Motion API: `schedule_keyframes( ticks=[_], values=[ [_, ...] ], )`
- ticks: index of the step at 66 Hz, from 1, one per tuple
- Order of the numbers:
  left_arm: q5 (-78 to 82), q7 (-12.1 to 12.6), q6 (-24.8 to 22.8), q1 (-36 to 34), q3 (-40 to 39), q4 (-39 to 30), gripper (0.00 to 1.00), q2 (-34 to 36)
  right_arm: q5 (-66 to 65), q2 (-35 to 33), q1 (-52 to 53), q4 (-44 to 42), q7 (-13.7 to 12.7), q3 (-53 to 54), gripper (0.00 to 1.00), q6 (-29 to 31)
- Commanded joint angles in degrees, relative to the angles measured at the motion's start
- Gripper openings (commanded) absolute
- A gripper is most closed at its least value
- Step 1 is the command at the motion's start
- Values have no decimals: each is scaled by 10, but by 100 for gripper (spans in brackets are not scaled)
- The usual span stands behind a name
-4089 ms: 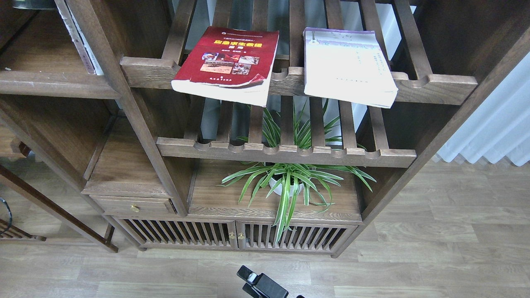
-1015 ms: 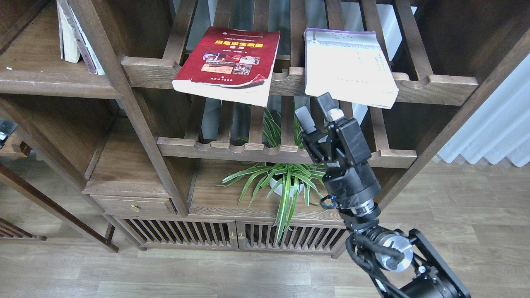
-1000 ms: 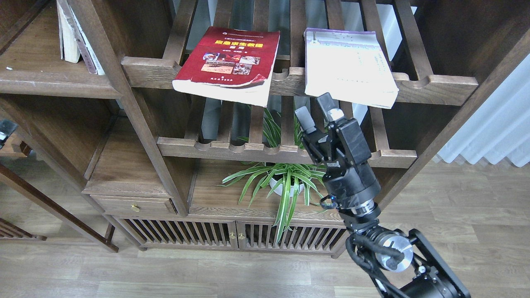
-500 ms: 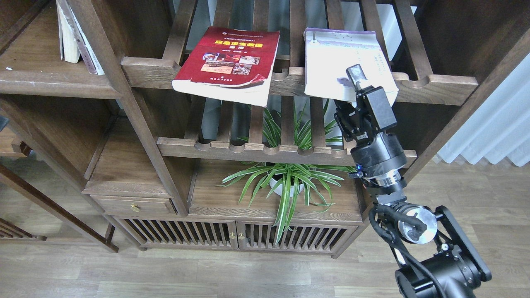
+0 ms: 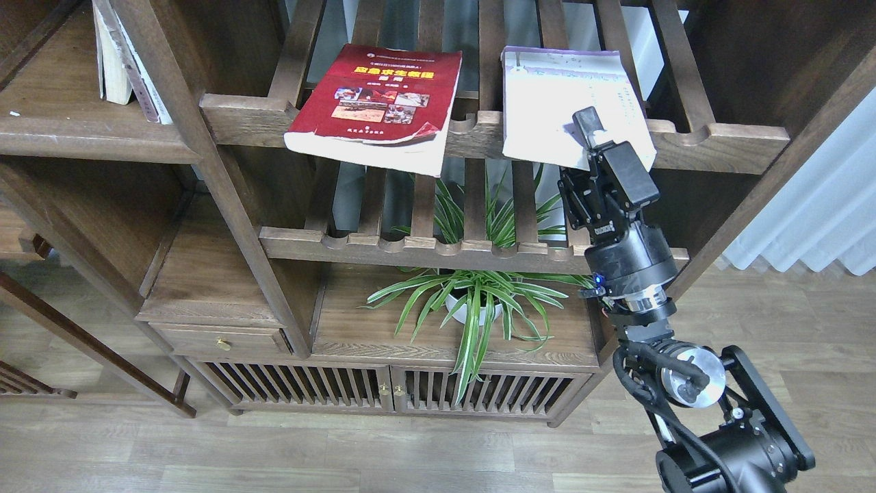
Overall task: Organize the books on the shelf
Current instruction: 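Raise the right gripper and grasp the white book's lower edge, then pull the white book down off the upper shelf with the right gripper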
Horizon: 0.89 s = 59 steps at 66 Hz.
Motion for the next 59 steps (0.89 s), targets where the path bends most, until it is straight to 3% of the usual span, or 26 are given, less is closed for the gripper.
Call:
schedule_keyframes(
  ticks=[1, 19, 46, 59],
  values=[
    [0, 0, 0, 0, 0, 0, 100, 0, 28, 0, -6, 1, 0, -6, 5, 23],
    [-10, 1, 0, 2, -1, 0, 100, 3, 29, -5, -66, 10, -2, -30, 5, 72],
    [-47, -1, 0, 60, 39, -2, 100, -4, 20, 5, -207, 14, -1, -163, 5, 72],
    [-85, -1, 0, 94, 97, -3, 100, -4, 2, 22, -242, 12, -2, -182, 6, 72]
  ],
)
